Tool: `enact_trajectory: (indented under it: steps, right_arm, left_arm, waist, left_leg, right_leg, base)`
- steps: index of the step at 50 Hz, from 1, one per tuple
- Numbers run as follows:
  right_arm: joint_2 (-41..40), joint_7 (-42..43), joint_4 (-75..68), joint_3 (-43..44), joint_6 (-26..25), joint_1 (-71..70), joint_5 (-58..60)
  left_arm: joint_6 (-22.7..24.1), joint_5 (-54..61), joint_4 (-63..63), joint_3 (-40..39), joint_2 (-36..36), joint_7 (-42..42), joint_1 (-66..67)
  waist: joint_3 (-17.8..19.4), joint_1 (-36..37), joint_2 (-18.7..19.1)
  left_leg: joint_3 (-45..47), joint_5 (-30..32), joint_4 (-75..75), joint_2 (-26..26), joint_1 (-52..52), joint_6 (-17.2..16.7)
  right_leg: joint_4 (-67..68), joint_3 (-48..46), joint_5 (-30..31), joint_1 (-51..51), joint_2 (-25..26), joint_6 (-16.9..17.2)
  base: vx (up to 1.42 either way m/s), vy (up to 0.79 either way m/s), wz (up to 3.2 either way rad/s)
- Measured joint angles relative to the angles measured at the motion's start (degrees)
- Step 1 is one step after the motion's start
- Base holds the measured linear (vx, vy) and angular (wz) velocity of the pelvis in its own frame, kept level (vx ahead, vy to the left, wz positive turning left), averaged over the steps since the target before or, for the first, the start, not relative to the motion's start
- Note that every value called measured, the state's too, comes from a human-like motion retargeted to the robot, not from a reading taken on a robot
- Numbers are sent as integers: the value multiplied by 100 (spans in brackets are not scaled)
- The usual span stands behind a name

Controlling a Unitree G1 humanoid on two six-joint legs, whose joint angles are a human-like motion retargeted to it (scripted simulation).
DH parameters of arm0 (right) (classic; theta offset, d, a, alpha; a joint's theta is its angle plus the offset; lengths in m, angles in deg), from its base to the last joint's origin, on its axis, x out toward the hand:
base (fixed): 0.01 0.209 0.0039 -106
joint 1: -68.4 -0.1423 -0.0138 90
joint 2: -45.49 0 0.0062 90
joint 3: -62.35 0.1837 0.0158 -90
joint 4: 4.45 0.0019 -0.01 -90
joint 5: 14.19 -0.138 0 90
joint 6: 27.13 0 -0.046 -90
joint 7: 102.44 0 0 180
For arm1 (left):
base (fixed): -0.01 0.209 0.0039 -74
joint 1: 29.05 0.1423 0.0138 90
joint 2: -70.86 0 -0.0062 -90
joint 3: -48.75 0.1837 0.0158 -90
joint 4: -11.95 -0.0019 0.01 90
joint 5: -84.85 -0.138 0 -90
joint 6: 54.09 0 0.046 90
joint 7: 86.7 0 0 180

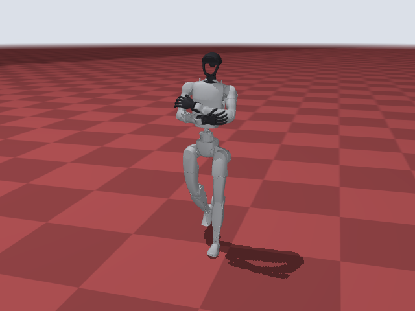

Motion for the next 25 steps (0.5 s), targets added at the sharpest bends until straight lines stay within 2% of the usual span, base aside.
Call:
enact_trajectory:
  steps: [3, 7, 10, 14, 17, 19, 22, 25]
  right_arm:
    - [62, 68, 66, 89, -70, -97, 113]
    - [134, 169, 119, 141, -124, -213, 118]
    - [165, 179, 135, 137, -107, -203, 66]
    - [172, 179, 130, 112, -68, -116, -19]
    - [180, 223, 120, 118, -76, -49, -80]
    - [194, 298, 115, 137, -116, -30, -105]
    - [178, 435, 120, 159, -212, -108, -44]
    - [128, 355, 127, 160, -187, -168, 156]
  left_arm:
    - [-70, -97, 34, 4, 20, -159, -64]
    - [-166, -234, 75, -23, 59, -321, -159]
    - [-171, -289, 78, -21, 55, -360, -165]
    - [-131, -197, 63, -9, 22, -348, -129]
    - [-115, -50, 61, 0, -15, -363, -113]
    - [-123, 82, 64, 12, -46, -415, -128]
    - [-158, 126, 45, 50, -56, -571, -237]
    - [-57, -74, -11, 129, -60, -624, -292]
  waist:
    - [-119, -169, 88]
    - [-79, -429, 227]
    - [13, -624, 335]
    - [155, -902, 398]
    - [281, -1107, 345]
    - [405, -1259, 248]
    - [742, -1456, 96]
    - [937, -1509, 57]
  left_leg:
    - [-231, -285, 139, 83, 121, -16]
    - [-496, -592, 288, 117, 370, -26]
    - [-687, -779, 372, 112, 579, -29]
    - [-964, -1005, 483, 15, 818, -23]
    - [-1180, -1186, 584, -158, 1016, -20]
    - [-1356, -1325, 658, -332, 1212, -12]
    - [-1609, -1559, 706, -500, 1699, 15]
    - [-1720, -1725, 653, -446, 2153, 17]
  right_leg:
    - [1374, -291, 370, -839, 28, -48]
    - [2291, -807, -30, -1706, -183, -453]
    - [2148, -1106, -522, -2148, -311, -679]
    - [953, -1336, -742, -2481, -407, -687]
    - [-516, -1425, -476, -2490, -517, -598]
    - [-1687, -1456, -69, -2342, -646, -479]
    - [-3164, -1610, 497, -2033, -819, -103]
    - [-3351, -1908, 199, -2202, -899, 415]
  base:
    - [59, 18, 47]
    - [53, 14, 54]
    - [49, 10, 61]
    - [47, 5, 71]
    - [48, -1, 82]
    - [52, -6, 96]
    - [56, -11, 82]
    - [59, -16, 43]
